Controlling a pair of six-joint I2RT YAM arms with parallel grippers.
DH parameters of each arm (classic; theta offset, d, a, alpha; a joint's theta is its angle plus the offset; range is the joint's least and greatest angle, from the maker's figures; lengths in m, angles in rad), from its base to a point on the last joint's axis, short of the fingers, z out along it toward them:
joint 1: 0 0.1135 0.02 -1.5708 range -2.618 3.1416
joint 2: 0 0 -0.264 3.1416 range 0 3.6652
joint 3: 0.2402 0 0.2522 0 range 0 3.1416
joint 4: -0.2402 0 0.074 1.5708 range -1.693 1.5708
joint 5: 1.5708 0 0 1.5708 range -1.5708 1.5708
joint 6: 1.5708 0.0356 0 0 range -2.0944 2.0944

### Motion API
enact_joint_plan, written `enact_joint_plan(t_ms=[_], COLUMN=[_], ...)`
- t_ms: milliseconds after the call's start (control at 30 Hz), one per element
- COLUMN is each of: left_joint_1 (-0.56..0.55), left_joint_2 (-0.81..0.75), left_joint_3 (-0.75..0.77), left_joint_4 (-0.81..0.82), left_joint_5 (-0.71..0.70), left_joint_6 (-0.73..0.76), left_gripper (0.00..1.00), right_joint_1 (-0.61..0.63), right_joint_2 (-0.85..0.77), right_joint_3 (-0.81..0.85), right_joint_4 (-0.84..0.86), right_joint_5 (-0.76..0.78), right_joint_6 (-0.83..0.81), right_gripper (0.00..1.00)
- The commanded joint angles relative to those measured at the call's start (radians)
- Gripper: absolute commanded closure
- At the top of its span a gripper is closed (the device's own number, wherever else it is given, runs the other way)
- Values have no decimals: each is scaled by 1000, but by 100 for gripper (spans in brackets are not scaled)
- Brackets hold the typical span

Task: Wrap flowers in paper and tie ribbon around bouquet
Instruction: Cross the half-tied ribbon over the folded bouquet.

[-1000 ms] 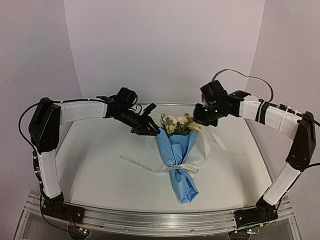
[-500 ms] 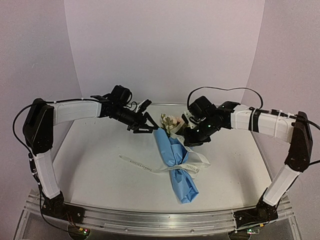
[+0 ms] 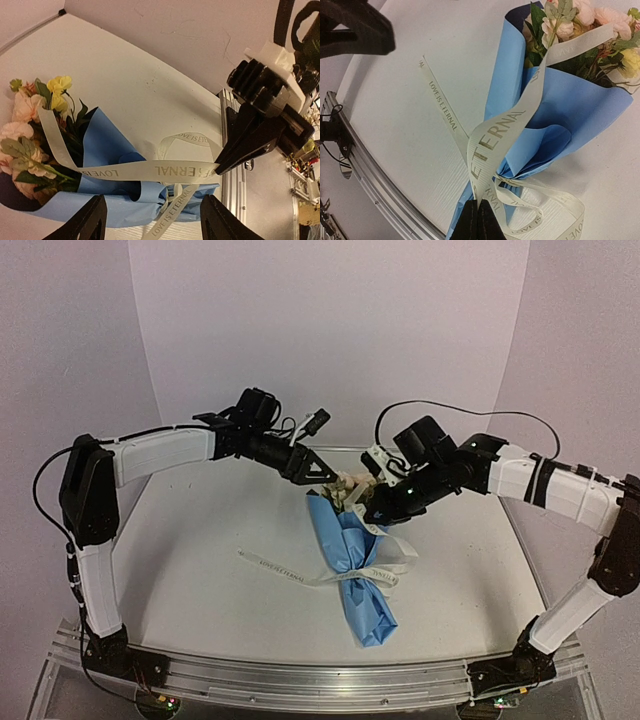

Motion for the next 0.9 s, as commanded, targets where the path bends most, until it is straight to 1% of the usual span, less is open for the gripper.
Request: enact_joint_plan(t_ms=[0,100,167,333,433,533,600,700,867], left_joint_1=[12,8,5,-54,-61,-74,-83,-85,-94], left_joint_2=[-12,15,38,76,113,118,128,146,186], left_joint_3=[-81,-107,-106,-132,-137,-177,-175,-170,-135], left_joint_4=[224,282,283,330,389,500,523,573,582], left_joint_5=[150,185,200,78,16,-47,-74,-78,-54], left_joint_6=[235,323,372,492,490,503,527,512,495], left_gripper=[32,31,31,30,30,28,28,28,28], right_joint_1=[3,3,3,-2,-4,-6,-6,-7,-10], right_joint_2=[-34,-53,-72,-106,-119,-126,-126,-128,-138], right_joint_3=[-13,-26,-35,-43,-46,-46,-41,-38,-38], right_joint_4=[13,17,19,34,41,49,48,48,49], right_joint_5=[-42,-27,-14,-22,-26,-42,-48,-48,-39], right_joint_6=[-37,-45,-51,-54,-48,-40,-38,-37,-36], right_gripper=[100,100,100,100,100,100,100,100,100])
